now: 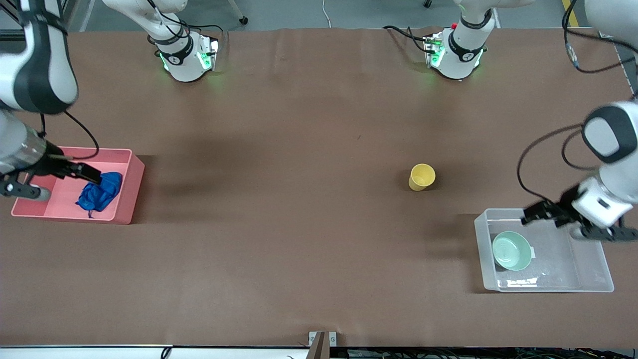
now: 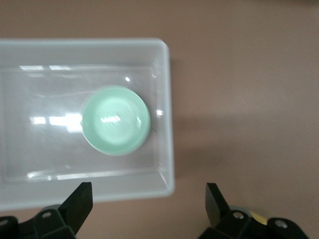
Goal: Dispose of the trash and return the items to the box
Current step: 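Release the bowl and raise the left gripper while the right gripper withdraws, then lower the left gripper onto the yellow cup and grasp it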
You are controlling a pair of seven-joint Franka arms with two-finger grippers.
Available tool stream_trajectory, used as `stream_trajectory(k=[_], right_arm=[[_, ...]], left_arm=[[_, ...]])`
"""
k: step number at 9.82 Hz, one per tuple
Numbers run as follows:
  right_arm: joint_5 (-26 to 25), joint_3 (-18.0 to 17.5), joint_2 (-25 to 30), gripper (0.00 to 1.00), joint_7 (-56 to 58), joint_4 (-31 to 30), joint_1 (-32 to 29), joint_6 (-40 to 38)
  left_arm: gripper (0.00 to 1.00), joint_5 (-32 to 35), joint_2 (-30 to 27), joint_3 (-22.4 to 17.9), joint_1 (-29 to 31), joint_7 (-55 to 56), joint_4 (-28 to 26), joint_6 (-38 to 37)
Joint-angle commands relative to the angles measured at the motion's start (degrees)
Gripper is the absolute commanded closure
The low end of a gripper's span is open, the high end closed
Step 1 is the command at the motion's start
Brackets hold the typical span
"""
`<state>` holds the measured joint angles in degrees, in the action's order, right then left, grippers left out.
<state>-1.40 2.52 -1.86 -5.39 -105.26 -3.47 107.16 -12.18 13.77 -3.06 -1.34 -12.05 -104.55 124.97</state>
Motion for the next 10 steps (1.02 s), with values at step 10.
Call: stream_trajectory(k=[10], right_arm=[[1.7, 0.6, 4.3, 0.00, 2.1, 17.6, -1.4, -22.1]], left_arm=[[0.05, 2.7, 7.3, 16.3, -0.2, 1.1, -19.5, 12.2]])
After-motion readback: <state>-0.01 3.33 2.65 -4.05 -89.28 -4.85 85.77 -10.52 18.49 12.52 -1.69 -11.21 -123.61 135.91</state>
